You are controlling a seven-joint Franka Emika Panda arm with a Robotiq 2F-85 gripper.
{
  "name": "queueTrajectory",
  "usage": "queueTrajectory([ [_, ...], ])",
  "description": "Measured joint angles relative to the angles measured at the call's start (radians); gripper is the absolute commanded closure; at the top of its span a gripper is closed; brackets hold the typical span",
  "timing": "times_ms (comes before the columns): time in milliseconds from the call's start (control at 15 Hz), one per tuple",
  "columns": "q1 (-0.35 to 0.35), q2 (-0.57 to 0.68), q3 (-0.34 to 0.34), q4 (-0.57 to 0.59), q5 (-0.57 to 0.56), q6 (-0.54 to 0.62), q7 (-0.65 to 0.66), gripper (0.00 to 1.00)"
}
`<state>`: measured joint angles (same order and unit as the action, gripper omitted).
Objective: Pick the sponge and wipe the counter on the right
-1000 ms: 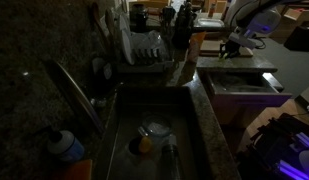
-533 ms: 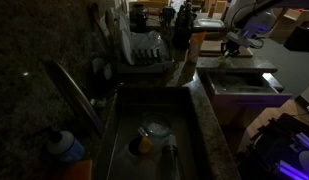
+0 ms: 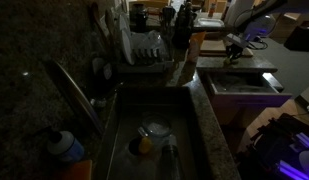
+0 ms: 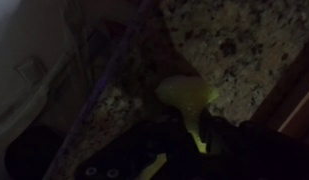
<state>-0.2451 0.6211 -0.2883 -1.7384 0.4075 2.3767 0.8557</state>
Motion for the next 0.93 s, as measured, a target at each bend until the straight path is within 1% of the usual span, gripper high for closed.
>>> queueTrajectory([
  [200, -0.016, 0.004, -0.031, -0.004, 0.001, 0.013, 0.095, 0.95],
  [333, -0.044, 0.004, -0.052, -0.011, 0.010, 0.015, 0.157, 0.95],
  [533, -0.118, 0.003, -0.078, -0.018, 0.028, 0.010, 0.217, 0.95],
  [733, -0.211, 0.003, -0.103, -0.018, 0.046, -0.003, 0.268, 0.95],
  [933, -0.283, 0.002, -0.107, -0.011, 0.102, -0.009, 0.297, 0.95],
])
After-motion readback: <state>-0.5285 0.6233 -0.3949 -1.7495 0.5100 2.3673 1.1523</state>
